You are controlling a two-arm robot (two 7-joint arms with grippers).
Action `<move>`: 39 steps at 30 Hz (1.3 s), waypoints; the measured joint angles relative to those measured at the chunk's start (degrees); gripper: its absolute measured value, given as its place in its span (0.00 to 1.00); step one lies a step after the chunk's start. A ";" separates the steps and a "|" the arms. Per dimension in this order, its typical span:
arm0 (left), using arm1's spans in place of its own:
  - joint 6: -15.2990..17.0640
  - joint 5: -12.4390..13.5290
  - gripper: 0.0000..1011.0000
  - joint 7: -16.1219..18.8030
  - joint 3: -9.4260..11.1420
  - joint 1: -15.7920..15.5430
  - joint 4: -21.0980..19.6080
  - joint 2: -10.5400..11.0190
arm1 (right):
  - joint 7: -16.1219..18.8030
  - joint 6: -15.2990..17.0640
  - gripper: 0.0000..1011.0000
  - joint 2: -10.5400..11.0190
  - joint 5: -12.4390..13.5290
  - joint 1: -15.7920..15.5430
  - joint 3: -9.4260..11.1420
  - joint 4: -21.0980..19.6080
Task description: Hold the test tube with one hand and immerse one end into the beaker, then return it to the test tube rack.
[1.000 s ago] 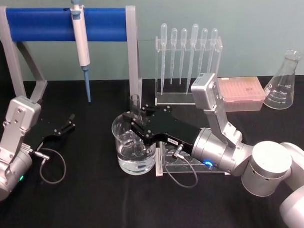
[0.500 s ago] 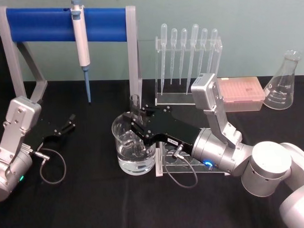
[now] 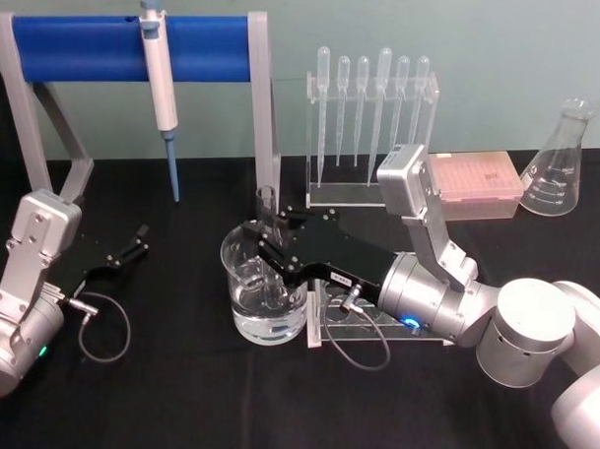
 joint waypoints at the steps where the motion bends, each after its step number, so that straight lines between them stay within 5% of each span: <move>1: 0.00 0.00 0.99 0.00 0.00 0.00 0.00 0.00 | 0.00 0.00 0.22 0.00 0.00 0.00 0.00 0.00; 39: 0.00 0.00 0.99 0.00 0.00 0.00 0.00 0.00 | 0.00 0.00 0.22 0.00 0.00 0.00 0.00 0.00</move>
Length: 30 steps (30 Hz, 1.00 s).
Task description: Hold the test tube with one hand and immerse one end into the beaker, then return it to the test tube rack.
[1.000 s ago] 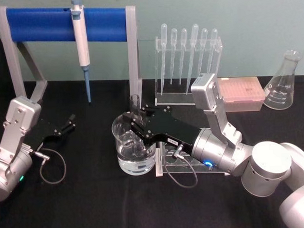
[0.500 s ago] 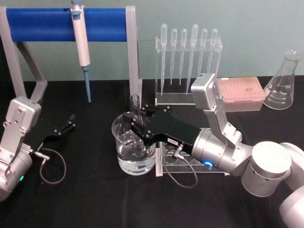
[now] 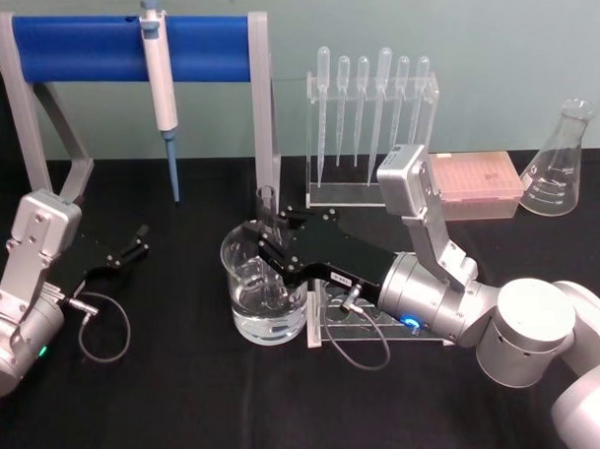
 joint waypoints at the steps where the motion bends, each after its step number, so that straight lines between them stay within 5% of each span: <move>1: 0.00 0.00 0.99 0.00 0.00 0.00 0.00 0.00 | 0.00 0.00 0.22 0.00 0.00 0.00 0.00 0.00; 30: 0.00 0.00 0.99 0.00 0.00 0.00 0.00 0.00 | 0.00 0.00 0.22 0.00 0.00 0.00 0.00 0.00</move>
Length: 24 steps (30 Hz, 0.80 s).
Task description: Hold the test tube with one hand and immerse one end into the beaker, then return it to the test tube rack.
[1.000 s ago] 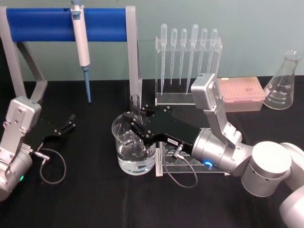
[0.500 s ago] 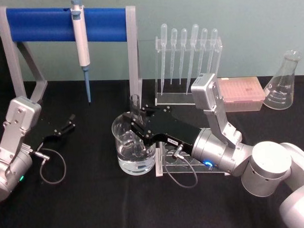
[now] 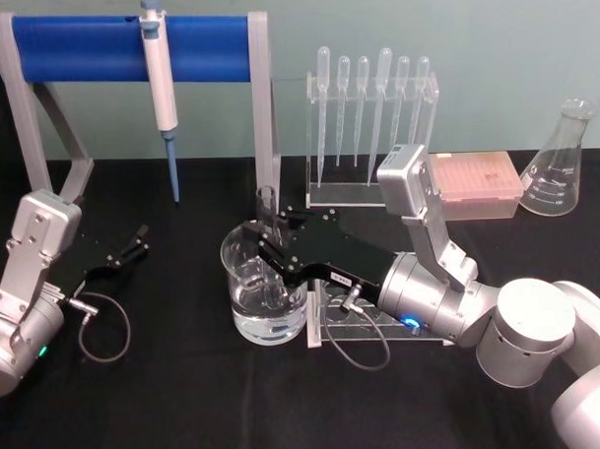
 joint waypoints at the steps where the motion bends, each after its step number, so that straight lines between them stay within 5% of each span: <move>1: 0.00 0.00 0.99 0.00 0.00 0.00 0.00 0.00 | 0.00 0.00 0.22 0.00 0.00 0.00 0.00 0.00; 24: 0.00 0.00 0.99 0.00 0.00 0.00 0.00 0.00 | 0.00 0.00 0.22 0.00 0.00 0.00 0.00 0.00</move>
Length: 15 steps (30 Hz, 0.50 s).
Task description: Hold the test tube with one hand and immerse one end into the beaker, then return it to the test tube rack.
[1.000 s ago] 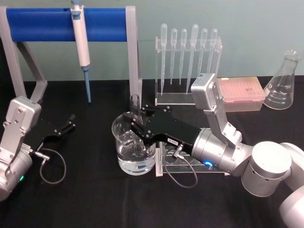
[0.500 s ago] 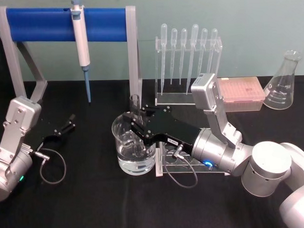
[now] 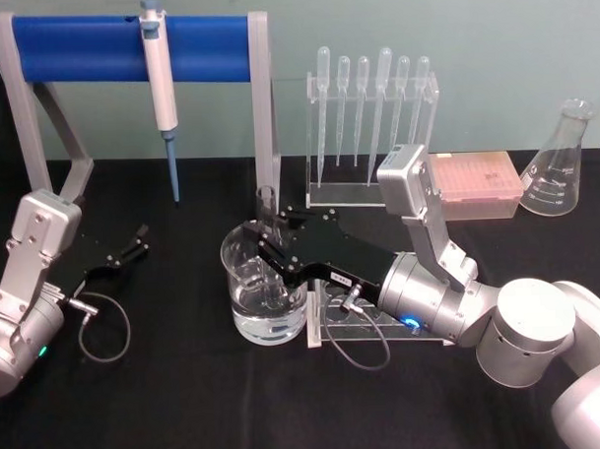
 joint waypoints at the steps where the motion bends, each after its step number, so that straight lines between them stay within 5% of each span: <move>1: 0.00 0.00 0.99 0.00 0.00 0.00 0.00 0.00 | 0.00 0.00 0.22 0.00 0.00 0.00 0.00 0.00; 15: 0.00 0.00 0.99 0.00 0.00 0.00 0.00 0.00 | 0.00 0.00 0.22 0.00 0.00 0.00 0.00 -0.01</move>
